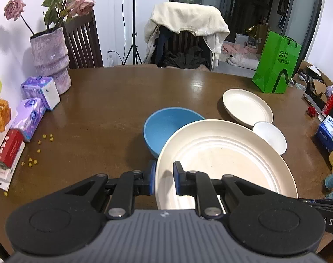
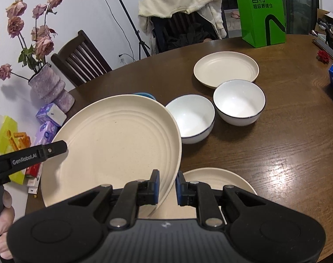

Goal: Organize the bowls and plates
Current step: 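Carry the cream plate with both grippers over the placed cream plate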

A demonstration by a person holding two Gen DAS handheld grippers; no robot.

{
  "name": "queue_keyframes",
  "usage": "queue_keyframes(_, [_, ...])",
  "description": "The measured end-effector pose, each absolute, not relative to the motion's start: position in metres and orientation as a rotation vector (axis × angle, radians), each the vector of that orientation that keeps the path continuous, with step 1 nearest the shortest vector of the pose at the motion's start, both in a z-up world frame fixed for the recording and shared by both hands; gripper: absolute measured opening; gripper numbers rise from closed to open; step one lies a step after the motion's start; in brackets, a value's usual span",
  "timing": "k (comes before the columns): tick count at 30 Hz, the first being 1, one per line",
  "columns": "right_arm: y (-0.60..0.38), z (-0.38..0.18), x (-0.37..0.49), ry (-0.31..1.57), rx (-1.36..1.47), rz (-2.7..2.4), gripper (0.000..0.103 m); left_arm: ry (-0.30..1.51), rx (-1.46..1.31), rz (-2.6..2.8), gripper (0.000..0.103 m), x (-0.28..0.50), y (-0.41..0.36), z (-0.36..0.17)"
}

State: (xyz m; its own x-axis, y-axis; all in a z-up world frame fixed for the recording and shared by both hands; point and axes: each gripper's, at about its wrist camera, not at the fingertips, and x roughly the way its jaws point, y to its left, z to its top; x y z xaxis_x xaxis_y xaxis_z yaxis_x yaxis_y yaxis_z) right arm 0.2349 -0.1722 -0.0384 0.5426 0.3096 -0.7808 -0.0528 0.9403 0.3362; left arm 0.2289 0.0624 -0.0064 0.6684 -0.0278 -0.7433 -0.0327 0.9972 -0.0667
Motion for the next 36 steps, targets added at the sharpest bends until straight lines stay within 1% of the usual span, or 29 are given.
queue_keyframes(22, [-0.197,-0.081,0.203,1.038,0.291,0.174,0.015,0.915,-0.088,-0.062,0.017,0.206,0.038,-0.053])
queue_keyframes(36, [-0.224,-0.099,0.189,1.045,0.314,0.116,0.015,0.935,-0.061,-0.122,0.017,0.204,0.012,-0.067])
